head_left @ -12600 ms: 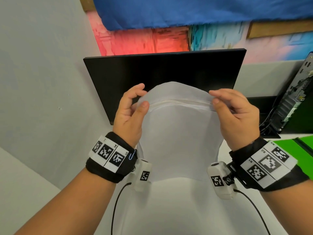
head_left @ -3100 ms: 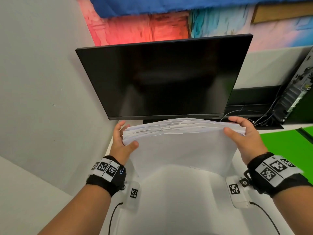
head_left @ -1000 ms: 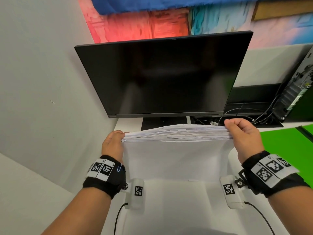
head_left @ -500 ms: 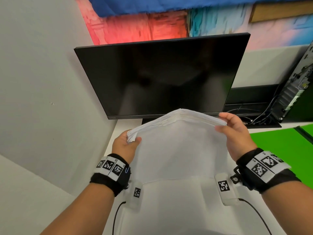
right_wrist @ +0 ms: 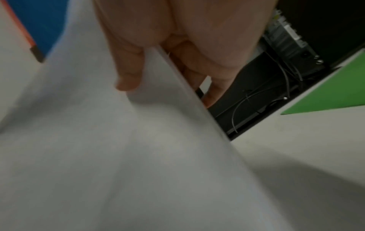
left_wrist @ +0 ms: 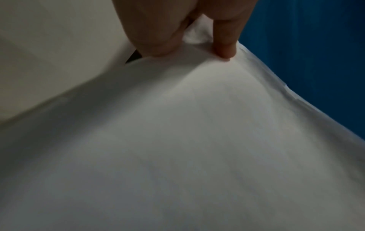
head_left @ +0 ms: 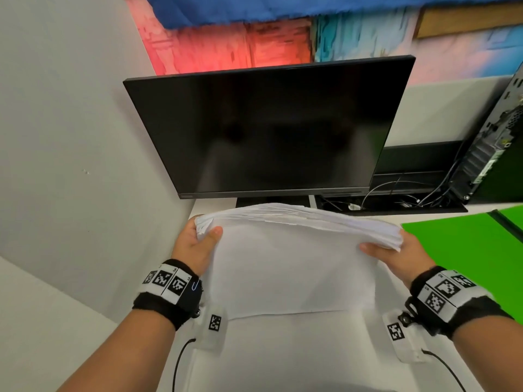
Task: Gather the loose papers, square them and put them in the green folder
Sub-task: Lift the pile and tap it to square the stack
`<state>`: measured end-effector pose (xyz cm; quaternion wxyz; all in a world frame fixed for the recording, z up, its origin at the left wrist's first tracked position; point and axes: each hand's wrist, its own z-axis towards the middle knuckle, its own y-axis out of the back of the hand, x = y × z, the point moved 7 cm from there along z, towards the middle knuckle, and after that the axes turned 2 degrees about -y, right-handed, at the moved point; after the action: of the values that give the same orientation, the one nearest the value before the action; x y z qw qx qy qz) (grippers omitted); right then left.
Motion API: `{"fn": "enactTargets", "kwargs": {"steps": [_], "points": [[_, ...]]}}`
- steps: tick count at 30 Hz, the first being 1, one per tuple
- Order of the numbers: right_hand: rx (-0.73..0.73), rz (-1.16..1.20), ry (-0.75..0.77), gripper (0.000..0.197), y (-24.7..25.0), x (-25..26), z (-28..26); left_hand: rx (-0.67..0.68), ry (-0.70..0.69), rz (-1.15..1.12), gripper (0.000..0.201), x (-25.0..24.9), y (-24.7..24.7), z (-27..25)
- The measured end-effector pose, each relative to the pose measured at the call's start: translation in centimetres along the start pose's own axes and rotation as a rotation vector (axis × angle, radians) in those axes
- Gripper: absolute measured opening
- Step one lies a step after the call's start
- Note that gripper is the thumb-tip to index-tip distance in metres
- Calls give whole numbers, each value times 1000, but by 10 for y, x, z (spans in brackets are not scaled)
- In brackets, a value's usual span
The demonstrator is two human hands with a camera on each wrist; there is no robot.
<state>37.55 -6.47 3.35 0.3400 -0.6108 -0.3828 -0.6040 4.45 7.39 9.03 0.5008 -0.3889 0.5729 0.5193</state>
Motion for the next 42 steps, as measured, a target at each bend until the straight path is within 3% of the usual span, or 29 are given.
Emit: {"fn": "enactTargets", "kwargs": {"steps": [5, 8, 10, 12, 14, 17, 20, 25, 30, 32, 34, 37, 42], "points": [[-6, 158, -44, 86, -9, 17, -3, -60, 15, -76, 29, 7, 20, 14], [40, 205, 12, 72, -15, 40, -9, 159, 104, -173, 81, 17, 14, 15], [25, 238, 41, 42, -17, 47, -9, 224, 140, -201, 97, 25, 8, 10], [-58, 214, 94, 22, -15, 50, -10, 122, 95, -193, 70, 23, 7, 6], [-140, 147, 163, 24, -14, 51, -13, -29, 25, -136, 39, 12, 9, -2], [-134, 51, 259, 34, -24, 56, -22, -161, -46, -114, 21, -2, 2, -20], [-89, 20, 233, 50, -30, 37, -22, -155, -6, -121, 25, 9, -11, -33], [-78, -12, 70, 29, -29, 9, -16, -171, 156, -74, 25, 42, -9, -30], [-120, 197, 72, 24, -9, 20, -10, -100, 44, -86, 30, 36, 7, -24], [-97, 139, 59, 28, -7, 16, -8, -5, 79, -52, 46, 43, 1, -21], [-64, 66, 28, 29, -9, 15, -7, 2, 122, -50, 45, 46, -4, -21], [-66, 64, 23, 26, -7, 23, -5, -2, 65, -77, 36, 36, -3, -21], [26, 44, 74, 30, 0, 35, 0, 53, 11, -44, 55, 26, 8, -10]]}}
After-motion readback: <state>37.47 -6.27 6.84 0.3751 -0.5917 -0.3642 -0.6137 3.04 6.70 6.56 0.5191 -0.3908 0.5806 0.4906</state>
